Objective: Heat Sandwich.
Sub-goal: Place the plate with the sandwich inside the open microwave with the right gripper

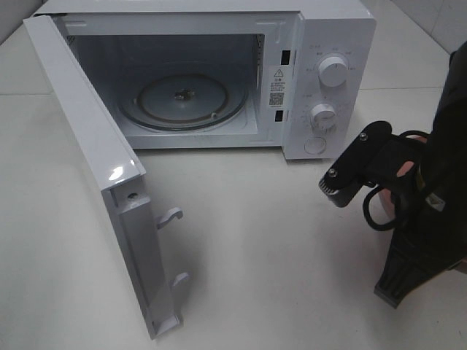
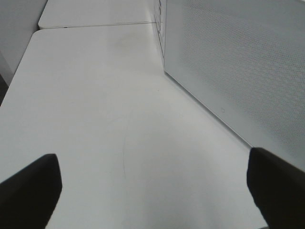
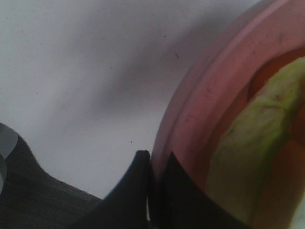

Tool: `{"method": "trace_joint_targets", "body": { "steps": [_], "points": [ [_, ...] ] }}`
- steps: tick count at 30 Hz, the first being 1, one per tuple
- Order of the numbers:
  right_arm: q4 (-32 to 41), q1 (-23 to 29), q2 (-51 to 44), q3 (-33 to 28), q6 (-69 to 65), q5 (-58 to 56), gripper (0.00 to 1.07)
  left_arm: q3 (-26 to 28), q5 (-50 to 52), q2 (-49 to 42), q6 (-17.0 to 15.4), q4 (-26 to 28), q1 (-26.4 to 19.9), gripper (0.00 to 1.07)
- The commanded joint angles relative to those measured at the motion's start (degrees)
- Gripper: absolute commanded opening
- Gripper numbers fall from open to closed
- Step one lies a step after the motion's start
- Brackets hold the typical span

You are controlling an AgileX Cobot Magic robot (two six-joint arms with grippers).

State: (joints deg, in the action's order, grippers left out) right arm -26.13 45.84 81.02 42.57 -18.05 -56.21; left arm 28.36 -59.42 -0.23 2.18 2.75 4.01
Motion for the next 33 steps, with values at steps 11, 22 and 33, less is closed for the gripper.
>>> {"method": "trace_joint_targets", "body": {
  "steps": [11, 22, 33],
  "points": [
    [-2.41, 9.4, -1.66, -0.11, -0.06, -1.43, 0.01, -0.06, 0.46, -1.49, 0.11, -0.11, 0.17, 1.01],
    [-2.58, 15.53, -2.06, -0.11, 4.93, -0.97, 0.01, -0.06, 0.46, -1.49, 0.11, -0.11, 0.17, 1.01],
    [-4.76, 15.58, -3.5, -0.11, 15.24, 3.61, 0.01, -0.06, 0.46, -1.49, 0.11, -0.11, 0.17, 1.01]
  ]
}}
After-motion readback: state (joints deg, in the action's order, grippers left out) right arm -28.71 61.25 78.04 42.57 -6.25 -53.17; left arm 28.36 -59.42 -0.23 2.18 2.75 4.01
